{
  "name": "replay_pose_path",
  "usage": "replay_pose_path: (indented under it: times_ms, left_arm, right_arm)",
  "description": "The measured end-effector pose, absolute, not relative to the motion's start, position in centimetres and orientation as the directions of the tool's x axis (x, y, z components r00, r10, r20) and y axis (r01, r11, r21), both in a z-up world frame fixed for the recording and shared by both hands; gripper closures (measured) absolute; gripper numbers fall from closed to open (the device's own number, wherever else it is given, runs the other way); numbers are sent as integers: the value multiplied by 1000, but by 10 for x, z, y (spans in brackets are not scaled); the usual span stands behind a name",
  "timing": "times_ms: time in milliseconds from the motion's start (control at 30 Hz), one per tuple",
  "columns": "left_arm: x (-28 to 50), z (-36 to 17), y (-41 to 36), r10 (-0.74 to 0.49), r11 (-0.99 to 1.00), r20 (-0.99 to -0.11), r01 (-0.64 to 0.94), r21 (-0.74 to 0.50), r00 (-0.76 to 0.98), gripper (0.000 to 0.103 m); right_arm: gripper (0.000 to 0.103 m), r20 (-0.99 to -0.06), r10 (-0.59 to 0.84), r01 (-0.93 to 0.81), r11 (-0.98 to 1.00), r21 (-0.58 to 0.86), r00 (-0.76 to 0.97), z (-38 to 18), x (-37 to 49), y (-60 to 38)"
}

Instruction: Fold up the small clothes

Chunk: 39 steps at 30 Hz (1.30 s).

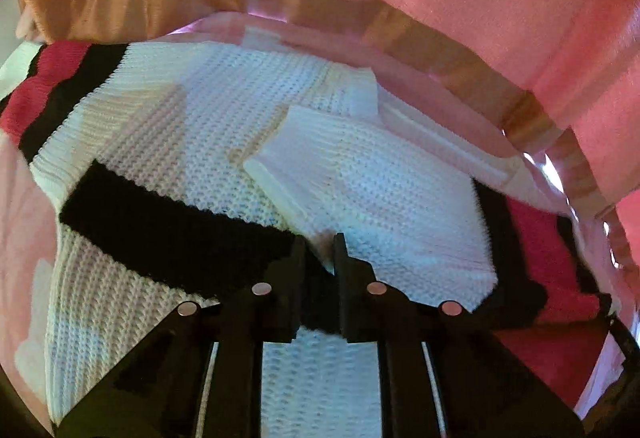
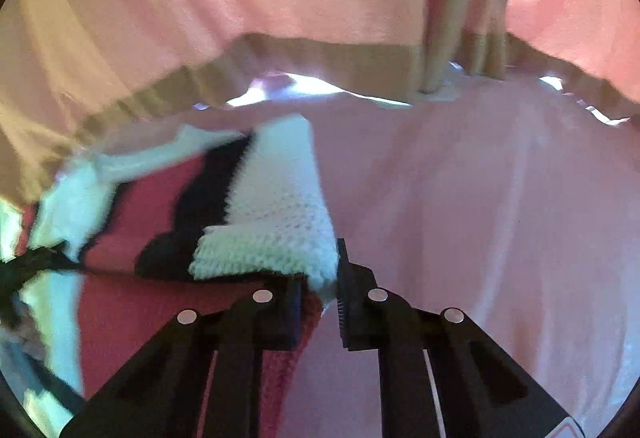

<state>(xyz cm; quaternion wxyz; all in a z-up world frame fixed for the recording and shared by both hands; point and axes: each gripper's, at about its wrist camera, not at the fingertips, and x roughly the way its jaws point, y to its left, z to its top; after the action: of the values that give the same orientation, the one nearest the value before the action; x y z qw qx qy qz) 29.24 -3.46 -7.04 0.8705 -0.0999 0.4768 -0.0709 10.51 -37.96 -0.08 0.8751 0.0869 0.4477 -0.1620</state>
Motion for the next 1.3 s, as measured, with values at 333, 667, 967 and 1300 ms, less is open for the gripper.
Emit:
replay_pose_path:
  times_ms: [333,667,967,1300]
  left_arm:
    - [280,-50,-13,-228,956,-786,-20,-292,574,80]
    - [298,-10,181,-29,846,-727,-371,-383,686,12]
    - [368,-57,365,209,724,-805,-641,-254,555,12]
    - [383,-44,337,250,795,-731,-565,-219,635,96]
  right_arm:
    - [50,-837,-330,323,926,-196,437,9,92,-327]
    - [22,-736,-188,149,982,-120,650,67,58,-198]
    - [22,-797,-109,34,993,-110,593,15,93,-143]
    - [22,-817,-135,111,990,-87,561,7,105,-169]
